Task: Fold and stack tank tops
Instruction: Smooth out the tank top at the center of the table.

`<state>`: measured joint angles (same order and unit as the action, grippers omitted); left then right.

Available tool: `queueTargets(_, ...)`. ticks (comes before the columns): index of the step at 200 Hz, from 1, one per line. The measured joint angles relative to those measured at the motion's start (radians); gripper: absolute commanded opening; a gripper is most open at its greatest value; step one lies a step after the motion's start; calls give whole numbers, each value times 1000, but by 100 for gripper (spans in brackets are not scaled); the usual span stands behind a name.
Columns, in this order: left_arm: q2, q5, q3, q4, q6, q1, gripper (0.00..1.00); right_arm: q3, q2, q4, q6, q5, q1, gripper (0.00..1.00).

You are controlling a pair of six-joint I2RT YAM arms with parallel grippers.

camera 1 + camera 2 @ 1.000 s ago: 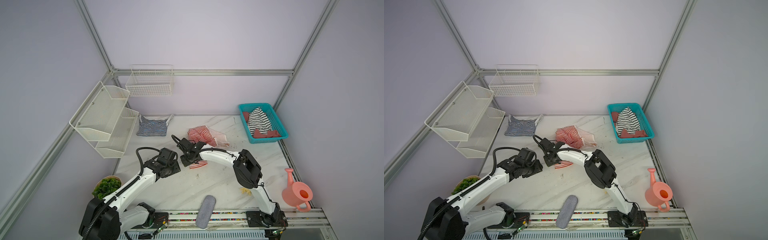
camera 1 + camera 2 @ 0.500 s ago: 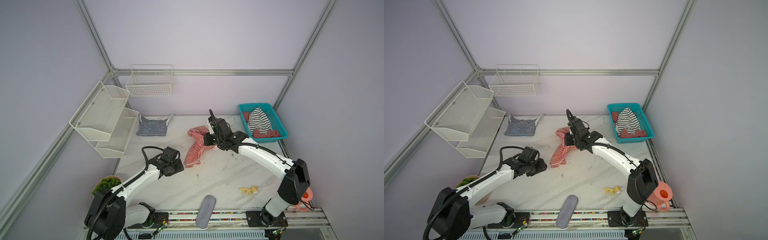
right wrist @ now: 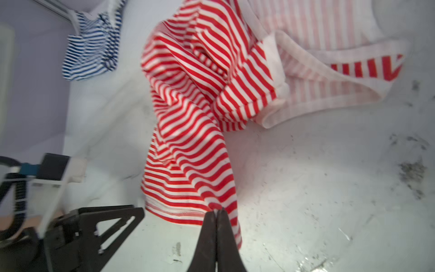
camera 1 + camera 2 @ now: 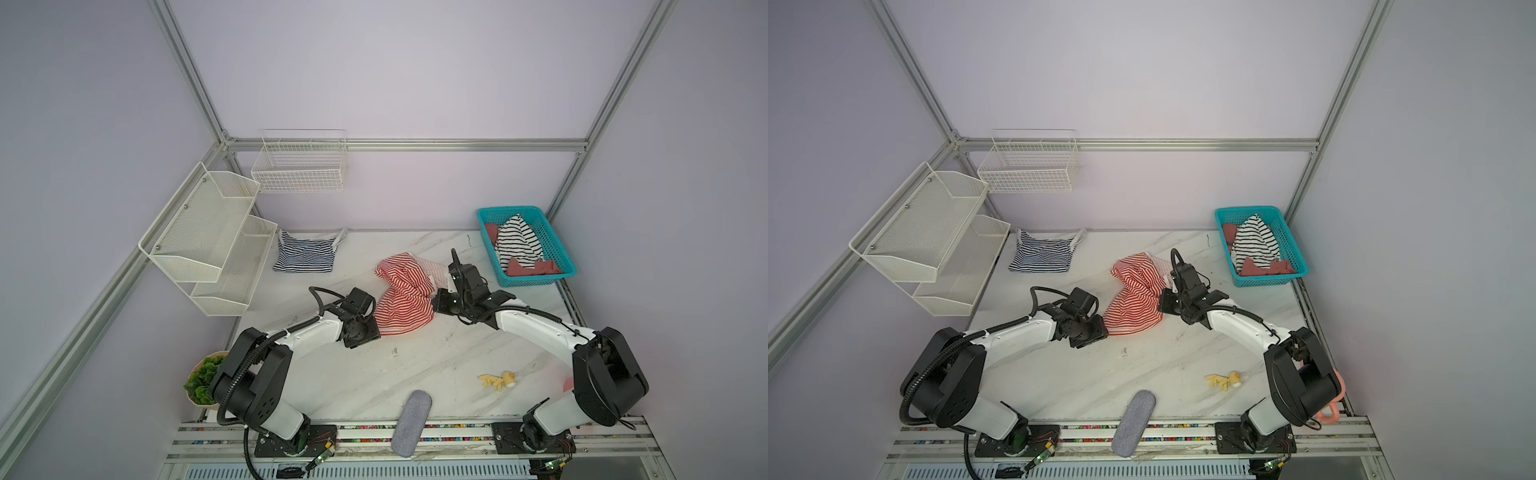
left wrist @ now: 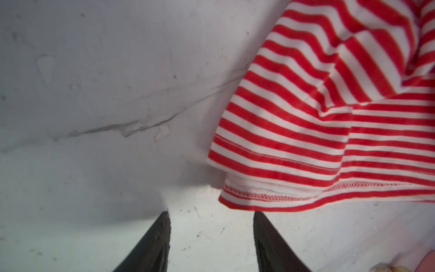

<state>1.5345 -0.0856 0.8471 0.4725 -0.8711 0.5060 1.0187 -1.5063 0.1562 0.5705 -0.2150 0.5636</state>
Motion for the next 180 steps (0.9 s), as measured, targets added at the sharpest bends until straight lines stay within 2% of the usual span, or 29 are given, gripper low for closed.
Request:
queueTargets(28,-42,16,0,14,-2,1,54,164,5,-98,8,-67,1,0)
queueTargets(56,-151,58,0,49,-2,1,55,365,-38,-203,23,-146,7,0)
queueTargets(95,-277,119,0,105,-5,1,55,703,-274,-296,45,-231,42,0)
queueTargets(113,-308,129,0,122,-8,1,55,805,-379,-300,55,-249,55,0)
queueTargets(129,-322,133,0,130,-9,1,55,815,-418,-290,61,-254,60,0)
queueTargets(148,-332,137,0,143,-10,1,55,747,-403,-284,65,-253,59,0)
queueTargets(180,-347,147,0,159,-9,1,55,493,-238,-265,61,-221,48,0)
